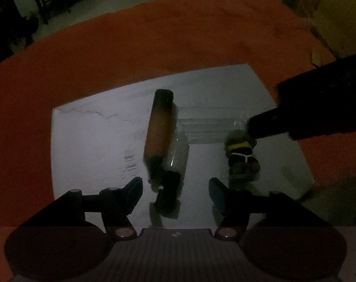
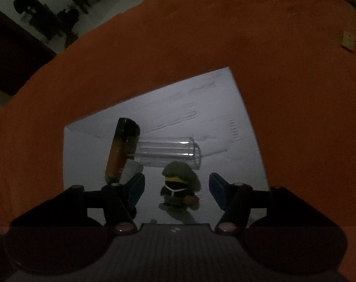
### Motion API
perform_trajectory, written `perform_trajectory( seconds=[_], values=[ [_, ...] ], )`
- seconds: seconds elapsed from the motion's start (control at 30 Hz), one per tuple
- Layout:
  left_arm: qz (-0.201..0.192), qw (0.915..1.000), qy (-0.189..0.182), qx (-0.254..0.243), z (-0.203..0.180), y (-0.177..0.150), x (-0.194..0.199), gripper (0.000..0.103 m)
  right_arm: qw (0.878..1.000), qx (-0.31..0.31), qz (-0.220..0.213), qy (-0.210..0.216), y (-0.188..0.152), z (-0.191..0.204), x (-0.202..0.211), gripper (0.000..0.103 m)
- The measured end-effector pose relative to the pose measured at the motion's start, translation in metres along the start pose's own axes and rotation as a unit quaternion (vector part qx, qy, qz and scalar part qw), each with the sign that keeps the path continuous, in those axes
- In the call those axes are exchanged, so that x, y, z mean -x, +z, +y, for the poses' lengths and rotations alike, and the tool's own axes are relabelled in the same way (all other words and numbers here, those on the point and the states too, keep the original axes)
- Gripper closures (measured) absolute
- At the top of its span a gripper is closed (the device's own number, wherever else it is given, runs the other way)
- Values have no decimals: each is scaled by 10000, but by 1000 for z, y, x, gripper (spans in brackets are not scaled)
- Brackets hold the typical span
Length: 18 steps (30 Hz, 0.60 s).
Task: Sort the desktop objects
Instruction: 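Grasp the small white vial with the left gripper while the right grasps the dark figurine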
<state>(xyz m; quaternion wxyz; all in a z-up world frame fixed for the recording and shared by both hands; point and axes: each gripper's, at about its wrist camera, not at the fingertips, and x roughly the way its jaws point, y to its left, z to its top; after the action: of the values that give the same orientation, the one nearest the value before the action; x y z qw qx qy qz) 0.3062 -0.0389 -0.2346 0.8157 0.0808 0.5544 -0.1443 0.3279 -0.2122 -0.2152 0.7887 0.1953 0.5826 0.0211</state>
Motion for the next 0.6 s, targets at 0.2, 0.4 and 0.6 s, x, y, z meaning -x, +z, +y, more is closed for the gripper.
perform_trajectory(
  seconds=[0.2, 0.4, 0.6],
  values=[
    [-92, 9997, 216, 112, 2, 1, -8, 44, 9995, 109, 67, -300, -4, 11, -24, 40],
    [-25, 9992, 83, 389, 2, 1, -11, 50, 9986, 52, 153, -505, -5, 11, -45, 42],
    [159, 9988, 86, 450, -3, 1, -18, 73, 9979, 301, 218, -531, -17, 21, -52, 53]
  ],
)
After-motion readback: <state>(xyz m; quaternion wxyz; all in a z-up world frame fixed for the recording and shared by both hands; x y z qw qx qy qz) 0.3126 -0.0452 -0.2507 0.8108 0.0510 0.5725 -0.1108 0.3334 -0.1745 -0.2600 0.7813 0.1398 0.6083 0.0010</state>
